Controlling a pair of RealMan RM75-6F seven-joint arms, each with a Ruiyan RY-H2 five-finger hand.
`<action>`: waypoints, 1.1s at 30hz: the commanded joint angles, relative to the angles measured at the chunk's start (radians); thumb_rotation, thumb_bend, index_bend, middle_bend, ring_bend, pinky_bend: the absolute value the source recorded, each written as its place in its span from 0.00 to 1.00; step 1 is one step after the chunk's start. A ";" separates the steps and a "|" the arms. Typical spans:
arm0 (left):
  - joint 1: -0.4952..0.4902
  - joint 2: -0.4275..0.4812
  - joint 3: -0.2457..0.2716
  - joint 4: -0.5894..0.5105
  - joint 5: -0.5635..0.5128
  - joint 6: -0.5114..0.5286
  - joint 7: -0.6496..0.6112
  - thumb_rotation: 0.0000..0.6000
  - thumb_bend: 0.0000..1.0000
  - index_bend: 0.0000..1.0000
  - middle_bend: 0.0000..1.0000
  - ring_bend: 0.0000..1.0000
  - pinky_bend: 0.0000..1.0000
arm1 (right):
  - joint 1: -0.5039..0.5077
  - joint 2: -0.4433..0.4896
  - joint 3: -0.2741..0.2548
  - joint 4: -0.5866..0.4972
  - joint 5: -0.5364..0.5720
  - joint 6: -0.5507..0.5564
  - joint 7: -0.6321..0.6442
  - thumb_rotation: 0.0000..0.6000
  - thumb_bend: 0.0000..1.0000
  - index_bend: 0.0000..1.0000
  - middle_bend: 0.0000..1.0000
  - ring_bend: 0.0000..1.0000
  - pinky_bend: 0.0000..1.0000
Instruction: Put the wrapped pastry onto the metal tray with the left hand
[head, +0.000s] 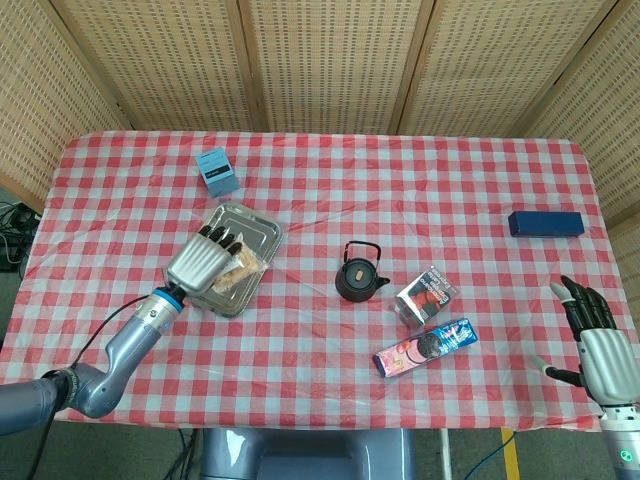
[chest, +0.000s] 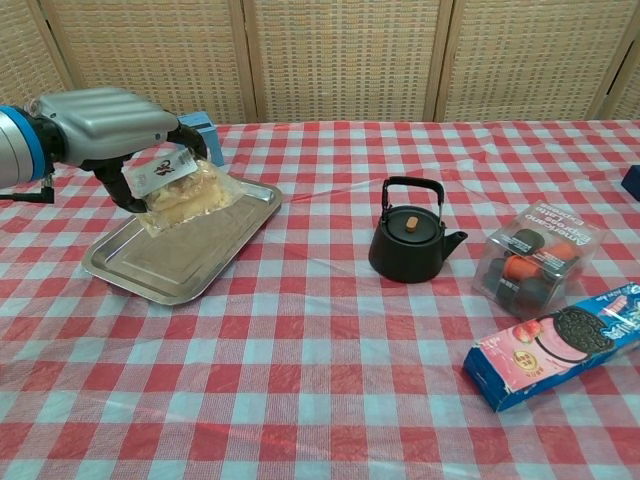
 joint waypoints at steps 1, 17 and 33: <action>-0.007 -0.043 -0.021 0.065 -0.048 -0.020 -0.028 1.00 0.40 0.40 0.22 0.18 0.25 | 0.001 -0.001 0.000 0.000 0.000 -0.001 -0.001 1.00 0.06 0.00 0.00 0.00 0.00; -0.079 -0.157 -0.087 0.177 -0.418 -0.042 0.098 1.00 0.40 0.38 0.20 0.15 0.25 | 0.006 -0.001 0.001 0.007 0.007 -0.015 0.012 1.00 0.06 0.00 0.00 0.00 0.00; -0.093 -0.157 -0.062 0.182 -0.526 -0.038 0.139 1.00 0.09 0.02 0.00 0.00 0.00 | 0.007 -0.002 -0.001 0.006 0.005 -0.016 0.007 1.00 0.06 0.00 0.00 0.00 0.00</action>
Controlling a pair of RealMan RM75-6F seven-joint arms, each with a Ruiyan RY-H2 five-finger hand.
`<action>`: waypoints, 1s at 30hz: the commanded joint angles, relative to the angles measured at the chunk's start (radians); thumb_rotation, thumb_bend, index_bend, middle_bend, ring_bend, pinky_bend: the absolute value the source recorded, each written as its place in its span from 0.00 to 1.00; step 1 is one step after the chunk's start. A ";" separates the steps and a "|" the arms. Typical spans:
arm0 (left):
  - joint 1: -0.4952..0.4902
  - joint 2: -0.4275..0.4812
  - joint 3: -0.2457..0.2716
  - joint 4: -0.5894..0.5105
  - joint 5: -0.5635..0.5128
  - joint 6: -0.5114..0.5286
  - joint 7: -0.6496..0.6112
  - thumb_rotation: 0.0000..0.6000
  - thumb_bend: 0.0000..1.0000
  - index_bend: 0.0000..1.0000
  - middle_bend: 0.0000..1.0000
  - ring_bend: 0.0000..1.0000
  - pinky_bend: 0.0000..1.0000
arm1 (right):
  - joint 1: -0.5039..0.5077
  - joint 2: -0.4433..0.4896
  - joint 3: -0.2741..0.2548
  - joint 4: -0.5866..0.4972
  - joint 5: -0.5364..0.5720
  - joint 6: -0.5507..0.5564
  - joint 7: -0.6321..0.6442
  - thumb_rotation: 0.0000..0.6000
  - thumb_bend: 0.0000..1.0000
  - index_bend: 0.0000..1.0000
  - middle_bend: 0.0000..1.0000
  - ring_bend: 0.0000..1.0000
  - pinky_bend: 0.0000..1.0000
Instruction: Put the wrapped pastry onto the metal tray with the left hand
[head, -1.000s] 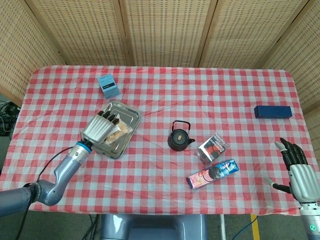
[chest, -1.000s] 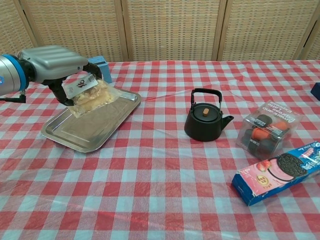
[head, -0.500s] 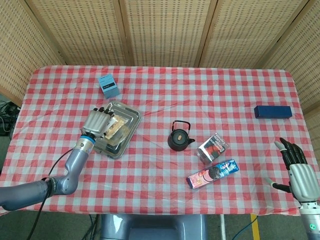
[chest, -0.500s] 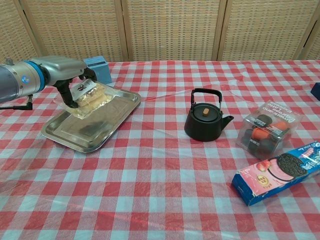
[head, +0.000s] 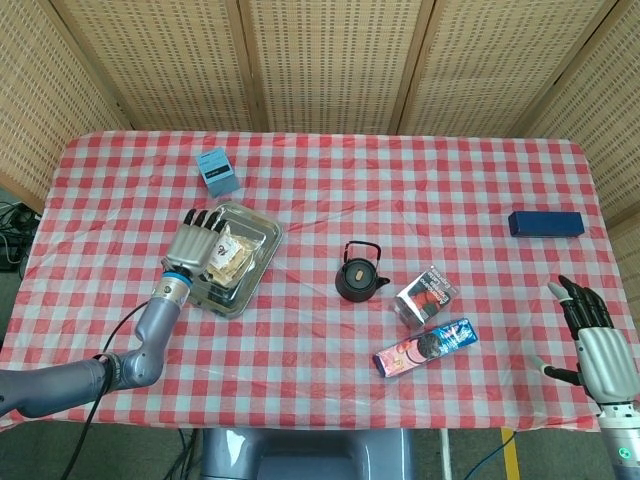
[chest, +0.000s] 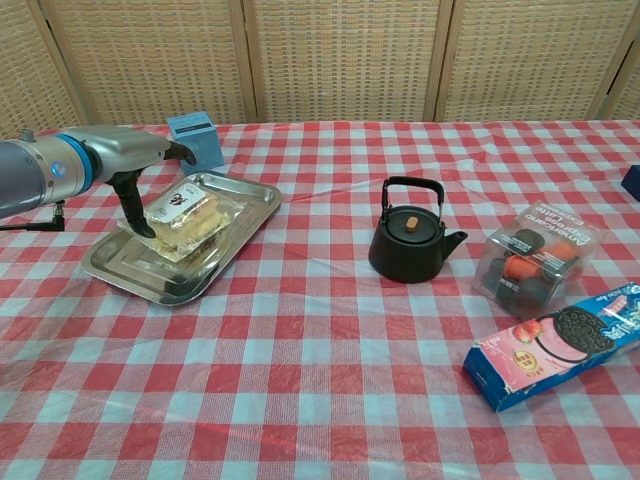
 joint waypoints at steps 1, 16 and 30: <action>-0.002 0.018 0.004 -0.016 -0.028 -0.004 0.010 1.00 0.09 0.01 0.00 0.00 0.00 | 0.000 -0.001 -0.001 -0.001 -0.001 0.000 -0.002 1.00 0.06 0.00 0.00 0.00 0.00; 0.196 0.222 0.034 -0.286 0.373 0.279 -0.268 1.00 0.08 0.00 0.00 0.00 0.00 | 0.002 -0.010 -0.006 -0.005 -0.012 0.001 -0.038 1.00 0.06 0.00 0.00 0.00 0.00; 0.556 0.251 0.241 -0.311 0.675 0.703 -0.338 1.00 0.06 0.00 0.00 0.00 0.00 | 0.002 -0.046 -0.012 -0.009 -0.036 0.017 -0.137 1.00 0.06 0.00 0.00 0.00 0.00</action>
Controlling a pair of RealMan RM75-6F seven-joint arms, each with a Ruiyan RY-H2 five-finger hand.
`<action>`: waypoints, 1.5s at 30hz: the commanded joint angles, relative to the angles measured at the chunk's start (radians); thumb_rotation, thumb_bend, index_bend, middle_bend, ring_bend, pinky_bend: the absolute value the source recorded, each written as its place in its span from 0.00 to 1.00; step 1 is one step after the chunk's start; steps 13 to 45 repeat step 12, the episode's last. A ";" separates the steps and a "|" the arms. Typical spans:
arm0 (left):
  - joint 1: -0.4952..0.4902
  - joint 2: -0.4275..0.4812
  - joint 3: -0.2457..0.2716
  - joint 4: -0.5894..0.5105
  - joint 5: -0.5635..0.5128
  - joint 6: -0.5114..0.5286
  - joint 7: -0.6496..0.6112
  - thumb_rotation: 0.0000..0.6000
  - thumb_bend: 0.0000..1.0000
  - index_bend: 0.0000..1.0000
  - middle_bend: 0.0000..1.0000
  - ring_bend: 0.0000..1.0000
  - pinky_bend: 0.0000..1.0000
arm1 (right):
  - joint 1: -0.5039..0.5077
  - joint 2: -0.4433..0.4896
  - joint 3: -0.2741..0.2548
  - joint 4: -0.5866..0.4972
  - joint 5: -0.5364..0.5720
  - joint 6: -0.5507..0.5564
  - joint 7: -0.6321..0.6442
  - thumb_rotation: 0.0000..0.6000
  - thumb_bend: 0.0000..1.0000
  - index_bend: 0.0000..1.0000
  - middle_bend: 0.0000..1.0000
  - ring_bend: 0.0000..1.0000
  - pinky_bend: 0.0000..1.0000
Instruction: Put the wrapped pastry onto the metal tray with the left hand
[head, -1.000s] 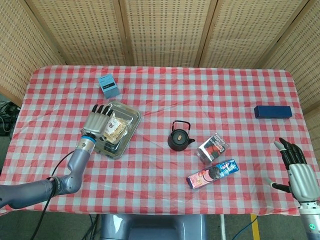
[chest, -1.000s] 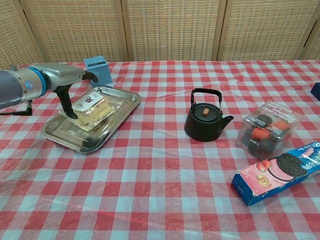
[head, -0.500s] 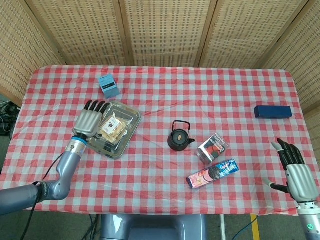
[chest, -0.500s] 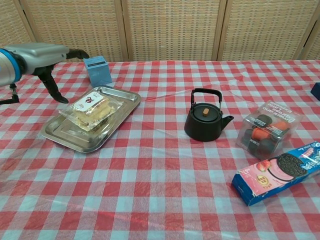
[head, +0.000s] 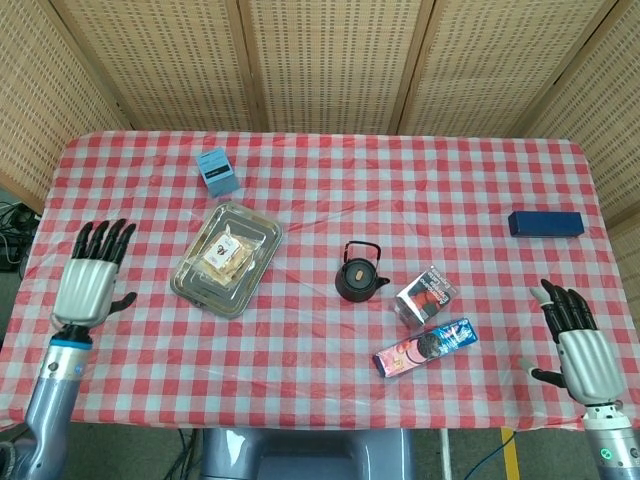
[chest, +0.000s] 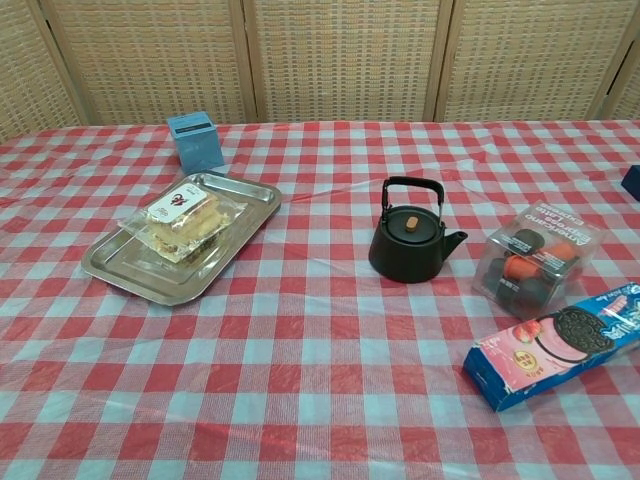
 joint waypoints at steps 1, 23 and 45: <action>0.100 -0.019 0.061 0.033 0.061 0.085 -0.023 1.00 0.06 0.00 0.00 0.00 0.00 | -0.002 -0.004 -0.001 -0.001 -0.006 0.007 -0.008 1.00 0.06 0.00 0.00 0.00 0.00; 0.237 -0.019 0.089 0.105 0.187 0.182 -0.144 1.00 0.06 0.00 0.00 0.00 0.00 | 0.004 -0.010 -0.010 -0.009 -0.030 0.007 -0.026 1.00 0.06 0.00 0.00 0.00 0.00; 0.237 -0.019 0.089 0.105 0.187 0.182 -0.144 1.00 0.06 0.00 0.00 0.00 0.00 | 0.004 -0.010 -0.010 -0.009 -0.030 0.007 -0.026 1.00 0.06 0.00 0.00 0.00 0.00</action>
